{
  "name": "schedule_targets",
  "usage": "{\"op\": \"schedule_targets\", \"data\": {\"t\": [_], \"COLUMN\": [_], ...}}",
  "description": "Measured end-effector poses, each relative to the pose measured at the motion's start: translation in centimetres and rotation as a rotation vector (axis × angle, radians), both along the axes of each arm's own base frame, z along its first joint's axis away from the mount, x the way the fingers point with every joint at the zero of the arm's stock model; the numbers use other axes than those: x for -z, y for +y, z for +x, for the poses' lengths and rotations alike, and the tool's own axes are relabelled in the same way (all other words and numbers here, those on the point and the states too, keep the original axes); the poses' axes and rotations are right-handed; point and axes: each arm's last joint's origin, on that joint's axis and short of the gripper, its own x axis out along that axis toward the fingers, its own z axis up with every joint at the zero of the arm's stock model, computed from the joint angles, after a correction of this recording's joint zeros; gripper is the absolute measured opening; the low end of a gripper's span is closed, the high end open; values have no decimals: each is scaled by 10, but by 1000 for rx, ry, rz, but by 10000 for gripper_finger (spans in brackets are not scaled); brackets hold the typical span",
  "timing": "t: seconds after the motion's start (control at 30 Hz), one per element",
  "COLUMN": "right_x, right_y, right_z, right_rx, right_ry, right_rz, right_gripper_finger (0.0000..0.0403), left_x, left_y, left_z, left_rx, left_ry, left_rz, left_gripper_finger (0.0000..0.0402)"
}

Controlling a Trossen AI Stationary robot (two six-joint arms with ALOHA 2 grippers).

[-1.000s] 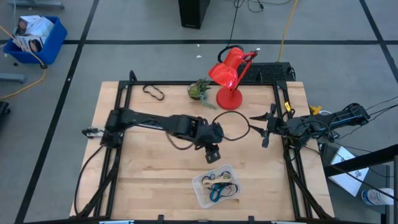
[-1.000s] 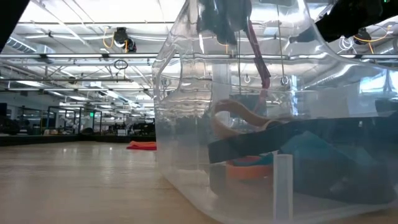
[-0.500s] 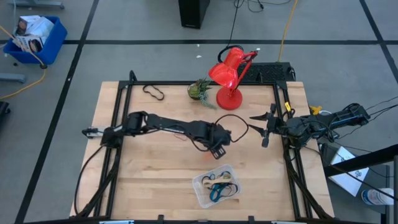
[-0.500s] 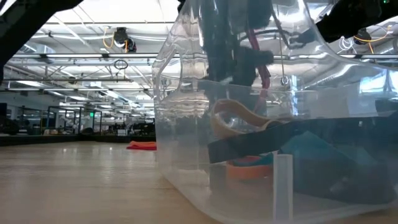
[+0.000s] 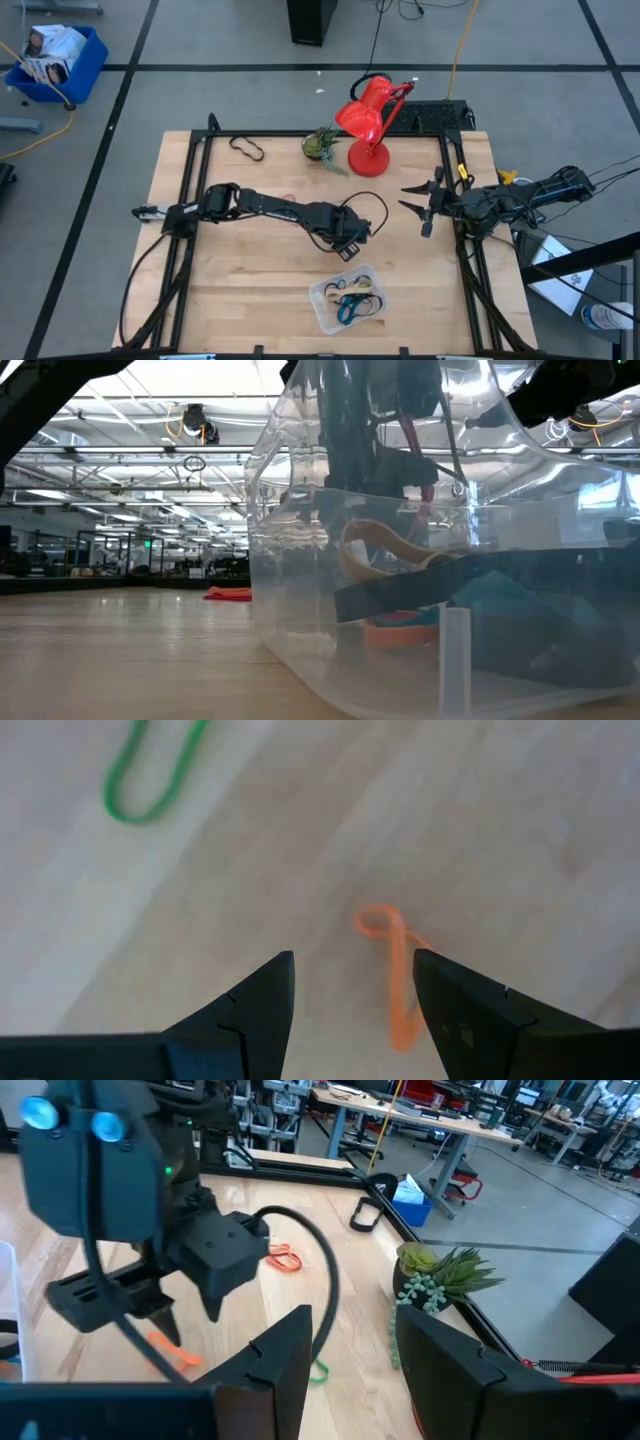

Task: Pick and place rubber bands into bin
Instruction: Put the orange rubber band into the transparent container

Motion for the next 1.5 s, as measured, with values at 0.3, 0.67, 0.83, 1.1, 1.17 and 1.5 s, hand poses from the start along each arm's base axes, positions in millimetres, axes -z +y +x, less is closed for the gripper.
{"op": "schedule_targets", "data": {"t": [0.3, 0.67, 0.83, 1.1, 1.17, 1.5], "right_x": [0, 0, 0, 0, 0, 0], "right_y": [0, 0, 0, 0, 0, 0], "right_z": [0, 0, 0, 0, 0, 0], "right_rx": [0, 0, 0, 0, 0, 0], "right_ry": [0, -3, -2, -1, 0, 4], "right_rz": [0, 1, 1, 1, 1, -1], "right_gripper_finger": [144, 144, 144, 144, 144, 144], "left_x": [8, 26, 27, 27, 27, 27], "left_y": [-13, -13, -13, -10, -9, -9], "left_z": [2, 5, 5, 5, 6, 6], "left_rx": [4, 2, 5, 8, 7, 98], "left_ry": [-4, 33, 38, 38, 39, 48], "left_rz": [-22, -59, -71, -71, -79, -68], "left_gripper_finger": [211, 211, 187, 91, 68, 13]}}
